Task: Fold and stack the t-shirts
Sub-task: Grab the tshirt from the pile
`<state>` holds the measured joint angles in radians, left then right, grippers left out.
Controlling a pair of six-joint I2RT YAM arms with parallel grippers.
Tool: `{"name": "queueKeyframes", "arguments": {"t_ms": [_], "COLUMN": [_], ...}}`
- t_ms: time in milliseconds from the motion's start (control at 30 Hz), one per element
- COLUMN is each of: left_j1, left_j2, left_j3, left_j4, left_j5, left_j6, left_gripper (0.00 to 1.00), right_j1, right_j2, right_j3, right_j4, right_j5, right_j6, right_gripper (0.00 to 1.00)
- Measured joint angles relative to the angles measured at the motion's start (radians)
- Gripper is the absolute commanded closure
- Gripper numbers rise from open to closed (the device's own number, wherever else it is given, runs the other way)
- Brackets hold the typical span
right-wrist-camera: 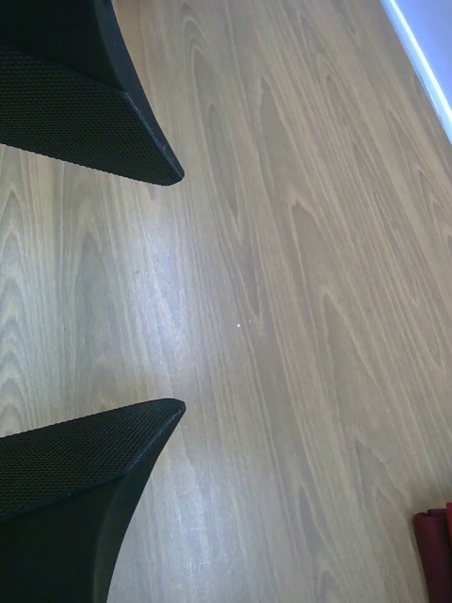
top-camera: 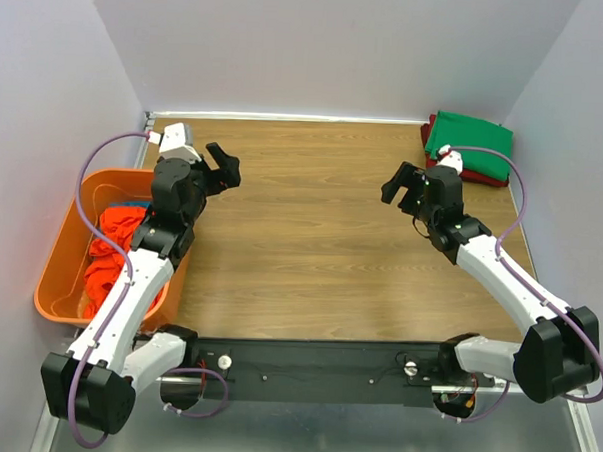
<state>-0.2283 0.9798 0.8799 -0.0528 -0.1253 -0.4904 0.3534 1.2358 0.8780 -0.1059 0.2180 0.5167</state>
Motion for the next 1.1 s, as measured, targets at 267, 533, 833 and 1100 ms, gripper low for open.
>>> {"name": "queueKeyframes", "arguments": {"t_ms": [267, 533, 833, 1100], "left_j1": [0.000, 0.015, 0.266, 0.522], "left_j2": [0.032, 0.103, 0.159, 0.222], "left_j3": [0.109, 0.275, 0.262, 0.097], "left_j4": [-0.123, -0.348, -0.531, -0.497], "left_j5": [-0.094, -0.321, -0.452, -0.377], "left_j6": [-0.007, -0.071, -0.132, -0.167], "left_gripper": [0.08, 0.03, 0.03, 0.10], "right_j1": [0.000, 0.000, 0.000, 0.000], "right_j2": [0.000, 0.000, 0.000, 0.015], "right_j3": [0.000, 0.004, 0.008, 0.017], "right_j4": [-0.002, -0.016, -0.019, -0.023], "right_j5": [-0.019, -0.071, -0.131, -0.168], "right_j6": [-0.001, 0.002, 0.008, 0.011], "right_gripper": [0.00, 0.00, 0.00, 0.00]}}
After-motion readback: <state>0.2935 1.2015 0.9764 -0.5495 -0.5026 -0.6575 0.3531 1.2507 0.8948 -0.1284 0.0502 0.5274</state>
